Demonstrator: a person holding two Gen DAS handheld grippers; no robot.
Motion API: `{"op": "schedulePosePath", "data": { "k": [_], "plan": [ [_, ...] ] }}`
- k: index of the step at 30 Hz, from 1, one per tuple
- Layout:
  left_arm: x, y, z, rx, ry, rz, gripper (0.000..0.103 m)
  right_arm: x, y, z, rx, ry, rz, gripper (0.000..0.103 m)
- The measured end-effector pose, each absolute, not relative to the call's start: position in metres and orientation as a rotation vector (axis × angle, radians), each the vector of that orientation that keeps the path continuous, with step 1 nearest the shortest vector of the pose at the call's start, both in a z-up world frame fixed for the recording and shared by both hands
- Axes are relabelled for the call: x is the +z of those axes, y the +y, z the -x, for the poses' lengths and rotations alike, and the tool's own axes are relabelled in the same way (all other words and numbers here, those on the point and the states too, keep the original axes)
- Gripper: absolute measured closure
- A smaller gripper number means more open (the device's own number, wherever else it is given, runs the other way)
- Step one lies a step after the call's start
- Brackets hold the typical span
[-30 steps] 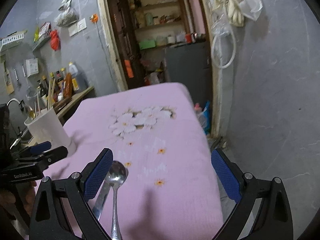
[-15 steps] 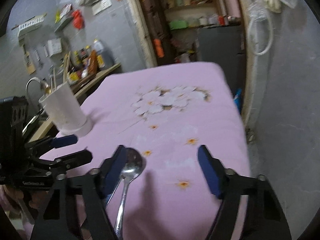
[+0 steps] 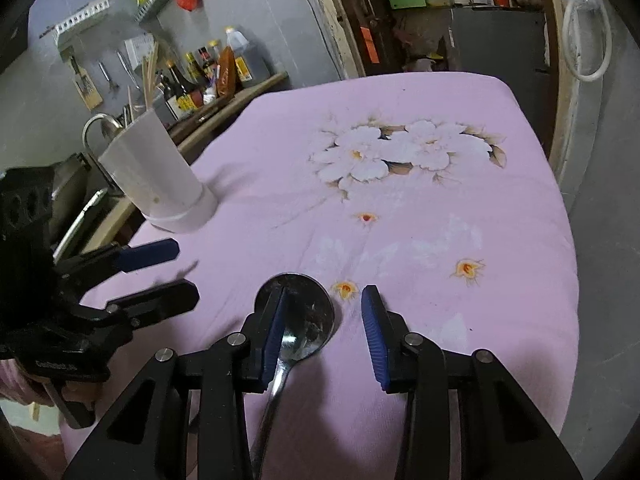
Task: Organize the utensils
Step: 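Grasp a steel spoon with the right tool while the left tool grasps the other spoon, then lift the spoon with the left tool while the right tool lifts its spoon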
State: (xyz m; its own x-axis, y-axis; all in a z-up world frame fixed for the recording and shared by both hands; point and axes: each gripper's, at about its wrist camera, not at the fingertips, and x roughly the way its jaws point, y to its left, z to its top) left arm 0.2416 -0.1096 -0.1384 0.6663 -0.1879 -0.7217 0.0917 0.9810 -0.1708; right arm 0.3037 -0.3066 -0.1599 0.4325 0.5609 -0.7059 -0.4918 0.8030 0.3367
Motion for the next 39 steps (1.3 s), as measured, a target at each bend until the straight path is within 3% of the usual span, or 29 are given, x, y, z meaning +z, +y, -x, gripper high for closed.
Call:
{"op": "schedulePosePath", "data": {
  "k": [3, 9, 19, 34, 39],
  "plan": [
    [-0.14, -0.112, -0.243, -0.179, 0.838, 0.122, 0.034, -0.161, -0.311, -0.305, 0.662, 0.919, -0.117, 0.093],
    [-0.141, -0.12, -0.245, -0.229, 0.86, 0.115, 0.044, -0.158, -0.314, -0.303, 0.665, 0.895, -0.123, 0.1],
    [-0.151, -0.139, -0.259, -0.323, 0.939, 0.136, 0.07, -0.144, -0.358, -0.281, 0.561, 0.842, -0.147, 0.101],
    [-0.155, -0.186, -0.274, -0.342, 0.982, -0.03, 0.071, -0.151, -0.391, -0.268, 0.494, 0.866, -0.166, 0.101],
    [-0.154, -0.188, -0.274, -0.334, 0.98, -0.052, 0.081, -0.156, -0.392, -0.271, 0.482, 0.878, -0.194, 0.1]
  ]
}}
